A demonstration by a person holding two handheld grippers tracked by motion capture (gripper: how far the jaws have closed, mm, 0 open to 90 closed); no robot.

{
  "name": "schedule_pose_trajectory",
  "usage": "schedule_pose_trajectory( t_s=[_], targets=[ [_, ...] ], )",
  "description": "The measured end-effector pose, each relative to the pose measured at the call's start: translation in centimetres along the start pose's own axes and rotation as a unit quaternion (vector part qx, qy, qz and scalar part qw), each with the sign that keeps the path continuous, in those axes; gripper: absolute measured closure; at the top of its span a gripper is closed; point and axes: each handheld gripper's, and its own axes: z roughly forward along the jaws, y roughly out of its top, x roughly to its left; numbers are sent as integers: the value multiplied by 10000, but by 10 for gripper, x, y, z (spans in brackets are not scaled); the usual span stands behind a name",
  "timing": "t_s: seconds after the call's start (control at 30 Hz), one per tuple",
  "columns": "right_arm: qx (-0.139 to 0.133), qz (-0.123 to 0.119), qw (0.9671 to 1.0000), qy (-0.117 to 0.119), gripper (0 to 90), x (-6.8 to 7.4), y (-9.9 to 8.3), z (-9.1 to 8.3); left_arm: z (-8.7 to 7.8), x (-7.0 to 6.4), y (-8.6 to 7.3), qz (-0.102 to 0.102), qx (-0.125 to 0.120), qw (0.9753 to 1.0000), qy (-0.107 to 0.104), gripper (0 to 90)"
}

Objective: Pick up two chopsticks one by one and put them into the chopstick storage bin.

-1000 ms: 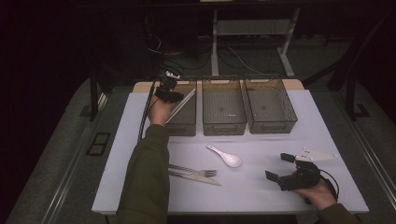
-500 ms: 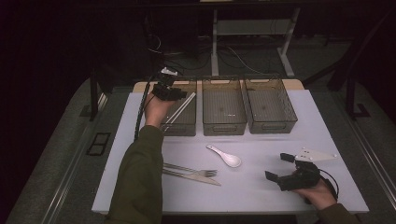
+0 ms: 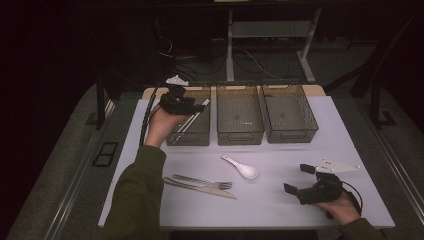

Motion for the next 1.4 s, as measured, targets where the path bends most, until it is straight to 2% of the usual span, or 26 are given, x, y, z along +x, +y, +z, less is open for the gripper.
schedule_pose_trajectory(
  t_s=[0.1, 0.3, 0.63, 0.73, 0.77, 0.83, 1.07, 1.17, 1.4],
  targets=[
    [-4, 15, 10000, 3, 7, 0, 0, 0, -6, -8, -5, 126, -25, 9999, -82, 413],
    [-1, 15, 10000, 1, 7, 0, 0, 0, -16, -26, -19, 214, -126, 9993, -265, 353],
    [8, 7, 10000, -13, 7, 0, 0, 0, -28, -52, -45, 419, -214, 9981, -390, 297],
    [8, 1, 10000, -14, 7, 0, 0, 0, -29, -58, -56, 428, -218, 9979, -432, 289],
    [49, 74, 10000, 7, 7, 1, 0, 0, -30, -60, -60, 438, -221, 9978, -439, 283],
    [18, 20, 10000, -11, 7, 0, 0, 0, -30, -63, -68, 396, -273, 9978, -453, 279],
    [10, 7, 10000, -17, 7, 0, 0, 0, -32, -78, -89, 467, -301, 9969, -558, 251],
    [7, 23, 10000, -18, 7, 0, 0, 0, -34, -82, -98, 450, -359, 9968, -561, 241],
    [10, 10, 10000, -2, 7, 0, 0, 0, -39, -91, -120, 477, -535, 9963, -468, 157]
  ],
)
